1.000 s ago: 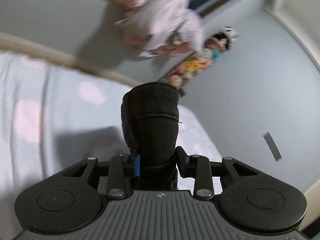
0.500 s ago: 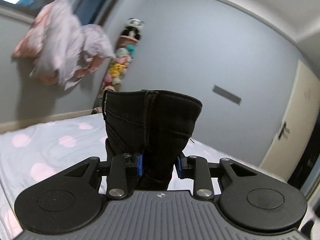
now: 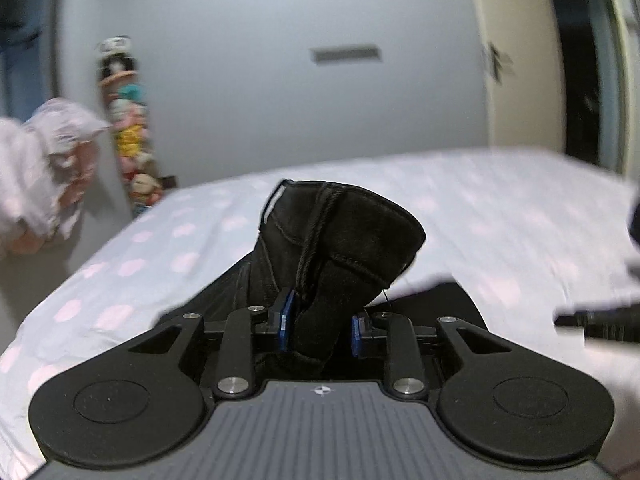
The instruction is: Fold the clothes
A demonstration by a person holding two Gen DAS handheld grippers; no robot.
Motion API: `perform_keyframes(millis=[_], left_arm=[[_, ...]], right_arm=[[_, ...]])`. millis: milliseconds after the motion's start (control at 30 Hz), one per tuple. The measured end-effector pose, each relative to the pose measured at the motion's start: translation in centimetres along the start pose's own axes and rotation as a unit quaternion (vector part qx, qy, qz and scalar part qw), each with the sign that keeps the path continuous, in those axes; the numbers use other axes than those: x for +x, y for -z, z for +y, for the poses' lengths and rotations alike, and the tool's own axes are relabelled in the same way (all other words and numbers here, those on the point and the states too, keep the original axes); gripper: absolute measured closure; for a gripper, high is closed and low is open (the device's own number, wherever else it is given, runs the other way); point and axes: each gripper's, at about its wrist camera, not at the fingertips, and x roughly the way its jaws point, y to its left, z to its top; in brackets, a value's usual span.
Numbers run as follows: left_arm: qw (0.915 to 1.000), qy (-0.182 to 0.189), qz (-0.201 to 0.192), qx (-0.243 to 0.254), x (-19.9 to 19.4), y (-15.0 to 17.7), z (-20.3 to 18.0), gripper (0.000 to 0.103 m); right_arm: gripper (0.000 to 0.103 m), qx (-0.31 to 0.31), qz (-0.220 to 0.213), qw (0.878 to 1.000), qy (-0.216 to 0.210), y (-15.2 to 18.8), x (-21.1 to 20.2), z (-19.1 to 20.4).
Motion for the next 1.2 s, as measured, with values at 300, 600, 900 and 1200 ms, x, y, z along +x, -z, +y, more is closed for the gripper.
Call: perform_keyframes(millis=[300, 600, 900, 1200], left_arm=[[0.9817, -0.003, 0.051, 0.184, 1.5, 5.9, -6.3, 0.068], [0.9862, 0.087, 0.025, 0.139, -1.5, 4.8, -3.4, 0.05], [0.9796, 0.136, 0.034, 0.145, -0.3, 0.6, -2.7, 0.05], [0.9616, 0.21, 0.132, 0.118, 4.3, 1.4, -2.3, 0.057]], right_arm=[[0.076, 0.121, 0.058, 0.985, -0.105, -0.3, 0.7, -2.8], [0.046, 0.209, 0.103, 0.951, -0.201, 0.3, 2.1, -2.7], [0.017, 0.252, 0.173, 0.91, -0.281, -1.9, 7.1, -0.6], [0.017, 0.218, 0.225, 0.9, -0.302, -2.7, 12.5, 1.1]])
